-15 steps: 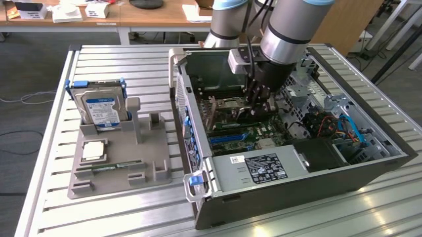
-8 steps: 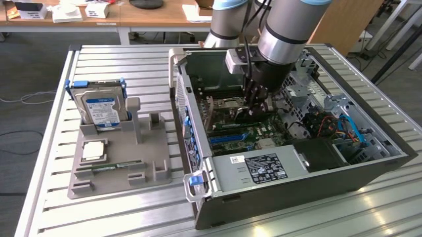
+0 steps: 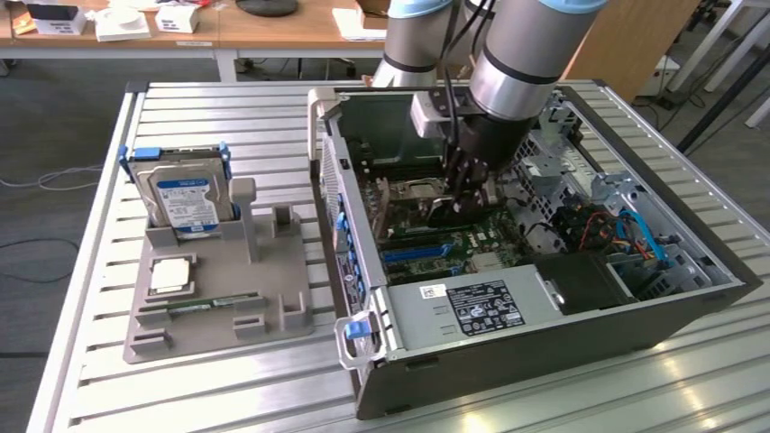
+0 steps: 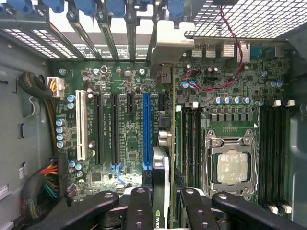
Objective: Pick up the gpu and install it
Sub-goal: 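Insert the gpu into the slot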
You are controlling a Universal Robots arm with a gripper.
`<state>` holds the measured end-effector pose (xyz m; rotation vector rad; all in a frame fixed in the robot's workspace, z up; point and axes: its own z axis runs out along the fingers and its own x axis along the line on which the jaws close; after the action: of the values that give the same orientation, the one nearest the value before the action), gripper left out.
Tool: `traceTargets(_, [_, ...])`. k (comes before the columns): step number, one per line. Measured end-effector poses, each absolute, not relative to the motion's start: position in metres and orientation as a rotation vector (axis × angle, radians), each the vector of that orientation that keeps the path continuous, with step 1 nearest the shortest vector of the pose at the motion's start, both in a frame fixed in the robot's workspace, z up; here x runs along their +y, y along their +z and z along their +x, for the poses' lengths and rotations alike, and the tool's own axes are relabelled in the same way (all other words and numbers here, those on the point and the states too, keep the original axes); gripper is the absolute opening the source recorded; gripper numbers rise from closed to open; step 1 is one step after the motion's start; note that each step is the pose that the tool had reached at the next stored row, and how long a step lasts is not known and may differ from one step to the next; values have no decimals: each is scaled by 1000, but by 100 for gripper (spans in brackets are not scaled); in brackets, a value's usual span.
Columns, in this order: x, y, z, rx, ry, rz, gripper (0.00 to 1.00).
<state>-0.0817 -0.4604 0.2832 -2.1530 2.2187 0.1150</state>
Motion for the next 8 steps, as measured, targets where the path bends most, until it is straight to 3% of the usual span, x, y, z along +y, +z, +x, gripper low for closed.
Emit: traceTargets(8, [-460,282,-85,2219,115,-2153,27])
